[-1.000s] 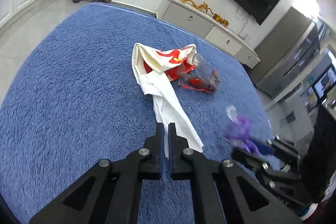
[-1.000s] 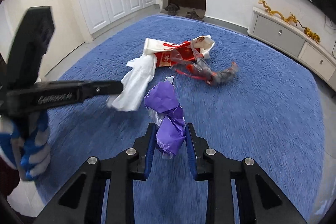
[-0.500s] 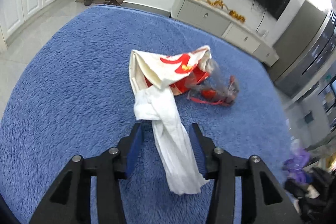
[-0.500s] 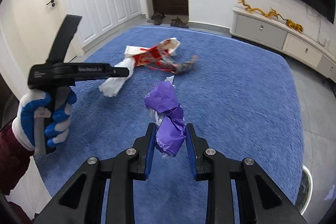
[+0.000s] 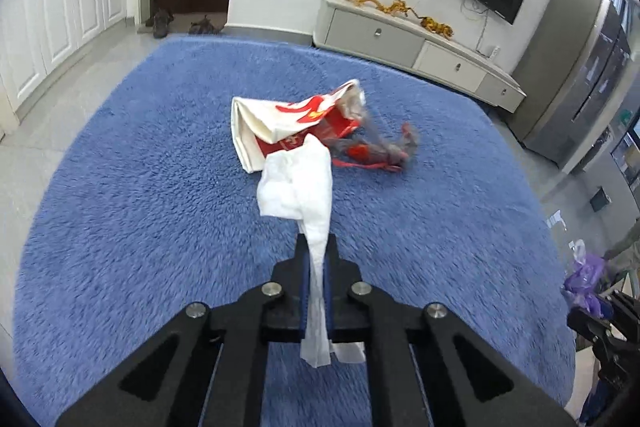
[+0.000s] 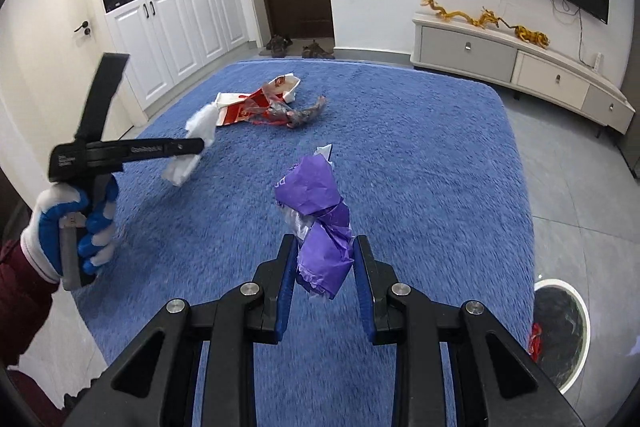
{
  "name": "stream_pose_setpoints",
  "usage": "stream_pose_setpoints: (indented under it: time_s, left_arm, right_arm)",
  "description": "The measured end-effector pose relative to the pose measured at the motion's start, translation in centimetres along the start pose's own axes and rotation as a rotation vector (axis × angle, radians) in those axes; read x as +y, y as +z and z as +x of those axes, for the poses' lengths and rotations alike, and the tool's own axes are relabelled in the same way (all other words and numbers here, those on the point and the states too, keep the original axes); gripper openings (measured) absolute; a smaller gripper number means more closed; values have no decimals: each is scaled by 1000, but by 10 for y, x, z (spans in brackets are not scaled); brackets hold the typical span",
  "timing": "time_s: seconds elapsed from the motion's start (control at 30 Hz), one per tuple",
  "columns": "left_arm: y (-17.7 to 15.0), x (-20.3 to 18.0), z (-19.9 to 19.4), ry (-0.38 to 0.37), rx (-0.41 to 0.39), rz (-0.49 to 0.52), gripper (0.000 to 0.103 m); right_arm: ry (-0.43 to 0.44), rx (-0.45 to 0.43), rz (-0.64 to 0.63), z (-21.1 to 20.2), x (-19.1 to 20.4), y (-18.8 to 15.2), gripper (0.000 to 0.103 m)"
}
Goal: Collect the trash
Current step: 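Carry the white strip and purple wrapper to the bin and release them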
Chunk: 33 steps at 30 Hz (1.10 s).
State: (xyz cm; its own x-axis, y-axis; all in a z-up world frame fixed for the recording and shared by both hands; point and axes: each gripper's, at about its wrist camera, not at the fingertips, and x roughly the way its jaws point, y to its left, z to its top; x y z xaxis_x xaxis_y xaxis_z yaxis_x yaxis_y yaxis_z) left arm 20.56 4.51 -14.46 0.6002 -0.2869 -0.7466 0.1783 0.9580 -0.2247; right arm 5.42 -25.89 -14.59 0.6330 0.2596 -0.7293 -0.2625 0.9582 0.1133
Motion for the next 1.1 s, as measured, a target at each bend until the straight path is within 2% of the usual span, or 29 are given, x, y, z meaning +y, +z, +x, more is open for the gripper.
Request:
stream_pose_setpoints:
  time_s: [0.27, 0.43, 0.57, 0.83, 1.1]
  left_arm:
    - [-4, -36, -51, -69, -44, 44, 5]
    - [6, -94, -72, -146, -60, 120, 5]
    - [15, -149, -74, -203, -48, 192, 5]
    - [11, -270, -43, -289, 45, 342, 5]
    - [-17, -389, 30, -328, 195, 496, 5]
  right_arm:
    - [-1, -59, 14, -35, -15, -18, 27]
    - [-37, -102, 45, -63, -42, -30, 27]
    - [-85, -126, 96, -84, -78, -43, 27]
    - [-180, -131, 208, -101, -156, -76, 27]
    - [-245, -85, 380, -83, -243, -116, 28]
